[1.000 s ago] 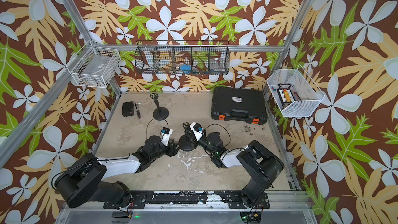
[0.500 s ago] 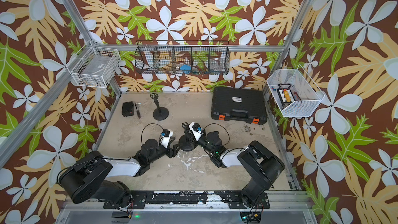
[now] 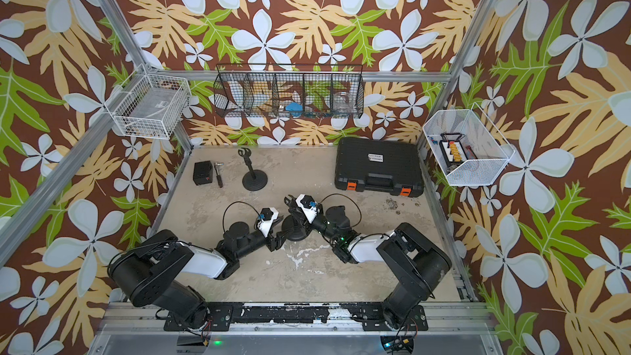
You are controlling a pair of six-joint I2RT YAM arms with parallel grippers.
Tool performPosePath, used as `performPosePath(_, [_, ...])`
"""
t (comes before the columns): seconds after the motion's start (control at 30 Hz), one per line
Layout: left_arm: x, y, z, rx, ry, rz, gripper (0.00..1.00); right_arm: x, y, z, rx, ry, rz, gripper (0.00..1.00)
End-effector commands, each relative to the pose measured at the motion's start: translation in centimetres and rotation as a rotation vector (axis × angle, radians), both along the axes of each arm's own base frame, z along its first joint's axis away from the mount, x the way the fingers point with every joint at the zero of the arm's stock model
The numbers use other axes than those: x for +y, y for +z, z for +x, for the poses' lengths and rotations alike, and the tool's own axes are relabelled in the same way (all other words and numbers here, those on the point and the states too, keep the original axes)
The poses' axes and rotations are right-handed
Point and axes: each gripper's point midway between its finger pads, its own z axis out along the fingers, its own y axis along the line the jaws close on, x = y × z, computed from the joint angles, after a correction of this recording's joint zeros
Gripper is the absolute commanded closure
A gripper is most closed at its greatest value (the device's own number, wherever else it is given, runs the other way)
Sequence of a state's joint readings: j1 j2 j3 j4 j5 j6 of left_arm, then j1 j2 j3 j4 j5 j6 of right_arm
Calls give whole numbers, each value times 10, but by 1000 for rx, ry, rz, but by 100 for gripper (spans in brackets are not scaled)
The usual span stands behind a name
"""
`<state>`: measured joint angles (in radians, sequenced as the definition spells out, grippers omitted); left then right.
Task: Assemble a microphone stand
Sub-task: Hold the microphone stand pole at the microphone stand base.
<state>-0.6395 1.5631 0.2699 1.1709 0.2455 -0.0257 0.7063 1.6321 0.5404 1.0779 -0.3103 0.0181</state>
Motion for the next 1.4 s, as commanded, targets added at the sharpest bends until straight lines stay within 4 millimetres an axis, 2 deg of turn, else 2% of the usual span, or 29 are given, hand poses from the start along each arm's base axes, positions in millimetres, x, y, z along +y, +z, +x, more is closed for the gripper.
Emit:
performPosePath(0.0, [-4, 13, -2, -52, -30, -27, 34, 3, -28, -16, 118, 65, -57, 98])
performPosePath(0.53, [0, 3, -9, -42, -37, -16, 37, 2, -32, -32, 139, 131, -58, 98])
performPosePath(0.7, [-1, -1, -5, -37, -36, -12, 37, 6, -29, -34, 139, 146, -58, 98])
performPosePath(0.87, [3, -5, 3, -21, -49, -52, 44, 10, -29, -35, 137, 159, -65, 98])
performPosePath(1.07, [-3, -16, -4, -13, -111, -54, 45, 12, -31, -40, 145, 184, -63, 98])
performPosePath(1.37, [-4, -16, -4, -39, -121, -37, 47, 17, -31, -46, 158, 225, -53, 98])
